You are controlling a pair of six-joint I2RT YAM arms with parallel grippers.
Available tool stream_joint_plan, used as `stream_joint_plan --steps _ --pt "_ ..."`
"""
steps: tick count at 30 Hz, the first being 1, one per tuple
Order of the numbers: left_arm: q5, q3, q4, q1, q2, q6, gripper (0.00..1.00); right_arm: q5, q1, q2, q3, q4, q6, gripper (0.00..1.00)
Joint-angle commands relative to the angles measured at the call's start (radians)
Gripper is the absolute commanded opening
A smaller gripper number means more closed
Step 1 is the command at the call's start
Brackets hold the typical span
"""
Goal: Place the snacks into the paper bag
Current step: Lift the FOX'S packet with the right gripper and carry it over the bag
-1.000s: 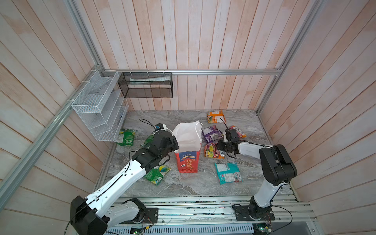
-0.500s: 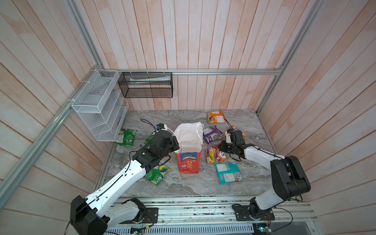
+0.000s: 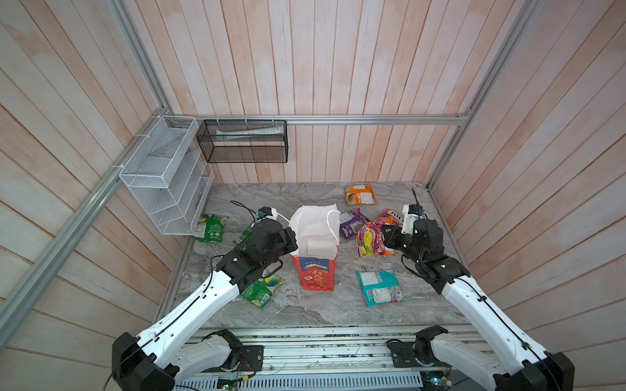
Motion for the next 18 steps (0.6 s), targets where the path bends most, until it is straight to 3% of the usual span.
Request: stream_joint_plan --steps 1,10,18 --pt "-0.015 -0.011 0.017 -0.009 -0.015 -0.021 0.0 0.097 0.04 -0.062 0.089 -0.064 0.012 0.0" --pt "-0.064 -0.008 0.0 -0.024 0.004 -0.045 0.0 0.22 0.2 -0.019 0.429 -0.197 0.018 0.0" --pt "-0.083 0.003 -0.001 -0.039 0.054 -0.041 0.0 0.401 0.445 0.152 0.715 -0.255 -0.019 0.0"
